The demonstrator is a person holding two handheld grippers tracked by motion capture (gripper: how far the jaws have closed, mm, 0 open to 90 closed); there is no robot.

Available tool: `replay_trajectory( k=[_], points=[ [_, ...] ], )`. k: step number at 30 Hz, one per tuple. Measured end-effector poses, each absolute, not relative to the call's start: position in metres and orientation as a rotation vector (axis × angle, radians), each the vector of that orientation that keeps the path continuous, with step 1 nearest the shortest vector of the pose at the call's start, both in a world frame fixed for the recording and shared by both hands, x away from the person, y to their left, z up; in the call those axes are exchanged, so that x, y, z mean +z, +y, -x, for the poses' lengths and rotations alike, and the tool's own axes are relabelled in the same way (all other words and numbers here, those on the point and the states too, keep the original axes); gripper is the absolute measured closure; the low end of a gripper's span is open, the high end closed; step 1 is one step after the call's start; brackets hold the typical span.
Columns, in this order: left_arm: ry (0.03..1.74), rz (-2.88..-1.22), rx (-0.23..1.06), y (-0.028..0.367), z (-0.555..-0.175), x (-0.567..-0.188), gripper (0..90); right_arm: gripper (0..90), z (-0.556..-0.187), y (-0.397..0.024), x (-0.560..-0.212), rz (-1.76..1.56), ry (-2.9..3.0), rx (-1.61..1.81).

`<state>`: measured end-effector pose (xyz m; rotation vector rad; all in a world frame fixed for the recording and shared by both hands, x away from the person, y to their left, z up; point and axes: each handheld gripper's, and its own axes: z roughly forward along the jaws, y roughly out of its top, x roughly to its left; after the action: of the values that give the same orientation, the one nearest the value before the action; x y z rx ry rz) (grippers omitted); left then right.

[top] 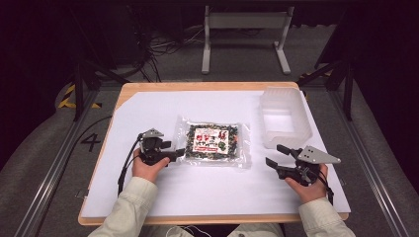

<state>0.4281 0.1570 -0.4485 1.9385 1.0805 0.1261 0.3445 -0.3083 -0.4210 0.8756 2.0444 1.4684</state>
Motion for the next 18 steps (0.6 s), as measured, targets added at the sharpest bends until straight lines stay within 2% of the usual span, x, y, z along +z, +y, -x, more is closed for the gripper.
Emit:
replay_trajectory(
  k=[9,18],
  points=[
    [1.093,-1.987,0.096,0.1537,-0.4289,-0.4531,25.3,32.9,-0.3442,-0.3088,-0.4215,-0.873,2.05,1.464],
    [1.034,-2.036,0.117,0.1481,-0.4255,-0.4525,27.9,32.9,-0.3446,-0.3088,-0.4217,-0.868,2.054,1.462]
  ],
)
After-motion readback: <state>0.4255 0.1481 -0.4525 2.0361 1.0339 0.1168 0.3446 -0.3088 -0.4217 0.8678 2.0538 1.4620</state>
